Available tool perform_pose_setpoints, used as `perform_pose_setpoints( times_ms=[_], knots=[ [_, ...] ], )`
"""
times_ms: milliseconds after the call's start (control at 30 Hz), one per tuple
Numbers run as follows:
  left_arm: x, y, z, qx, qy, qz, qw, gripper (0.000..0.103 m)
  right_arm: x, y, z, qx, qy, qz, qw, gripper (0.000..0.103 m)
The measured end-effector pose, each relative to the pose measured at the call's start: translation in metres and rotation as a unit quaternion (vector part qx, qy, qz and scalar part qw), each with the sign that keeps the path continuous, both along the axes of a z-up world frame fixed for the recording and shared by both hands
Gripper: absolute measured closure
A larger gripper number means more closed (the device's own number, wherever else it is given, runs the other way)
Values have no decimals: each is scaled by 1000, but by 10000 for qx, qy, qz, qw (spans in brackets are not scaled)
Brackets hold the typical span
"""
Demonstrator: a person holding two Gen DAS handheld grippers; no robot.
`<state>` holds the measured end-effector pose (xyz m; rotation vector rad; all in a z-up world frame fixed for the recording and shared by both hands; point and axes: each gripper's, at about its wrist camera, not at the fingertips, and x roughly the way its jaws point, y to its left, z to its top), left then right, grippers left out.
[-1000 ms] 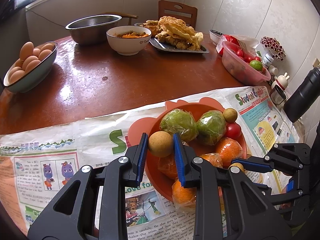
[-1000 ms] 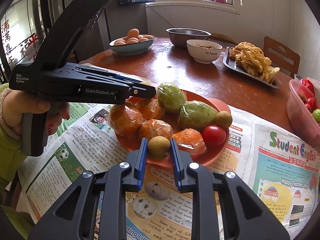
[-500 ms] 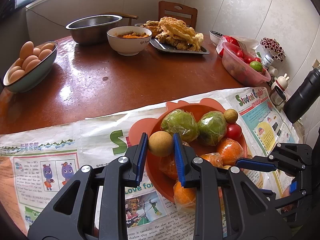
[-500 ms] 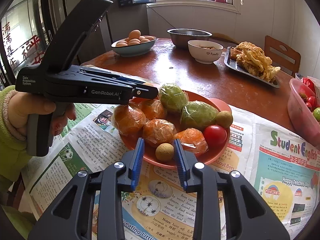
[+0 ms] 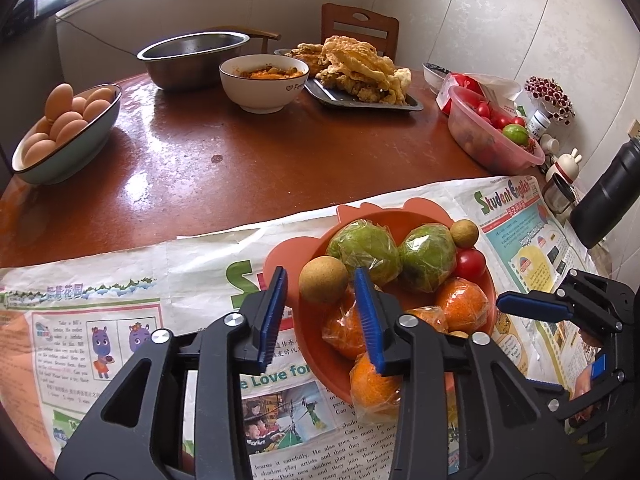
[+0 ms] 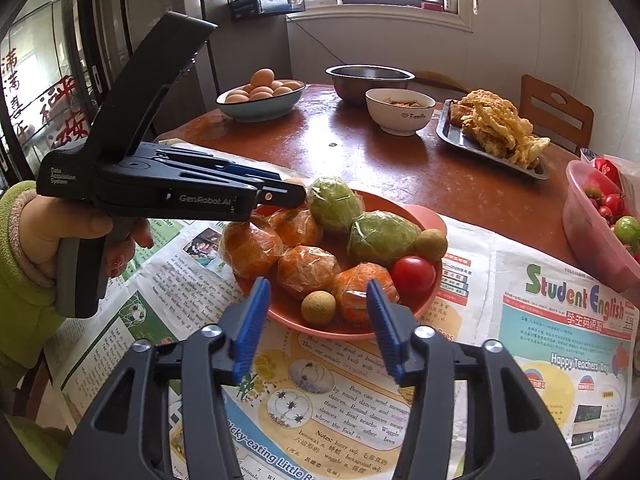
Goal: Organize fruits
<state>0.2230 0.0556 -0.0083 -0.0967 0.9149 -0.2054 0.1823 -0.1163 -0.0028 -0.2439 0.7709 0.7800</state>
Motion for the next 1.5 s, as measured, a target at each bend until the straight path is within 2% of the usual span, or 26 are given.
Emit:
perform_pose_setpoints(
  times_ms=[100,233,300,667,733,900,1000,1200,1500],
  knots=[
    [-1,0,2,1,-32,35,10000,68,-1,-1,2,-1,-37,-52,10000,45],
    [-5,0,6,-8,-80,69,9999,66,-2,-5,5,20,-82,-136,9999,39],
    [-7,0,8,-3,-116,95,9999,59,-3,-7,7,22,-122,-189,9997,35],
    [-25,-1,29,36,-328,198,9993,48,-11,-22,24,98,-391,-490,9980,19],
    [-29,-1,33,44,-374,237,9990,43,-14,-24,29,98,-463,-545,9974,16],
    [-45,-2,45,58,-509,359,9980,19,-22,-32,42,190,-617,-665,9957,10],
    [-60,-2,54,42,-620,490,9969,10,-28,-37,49,215,-733,-770,9941,7],
    [-100,-8,64,152,-805,768,9937,10,-44,-50,52,198,-794,-901,9926,4],
    [-154,-26,44,44,-737,1017,9921,10,-73,-68,34,52,-694,-1132,9911,4]
  ],
)
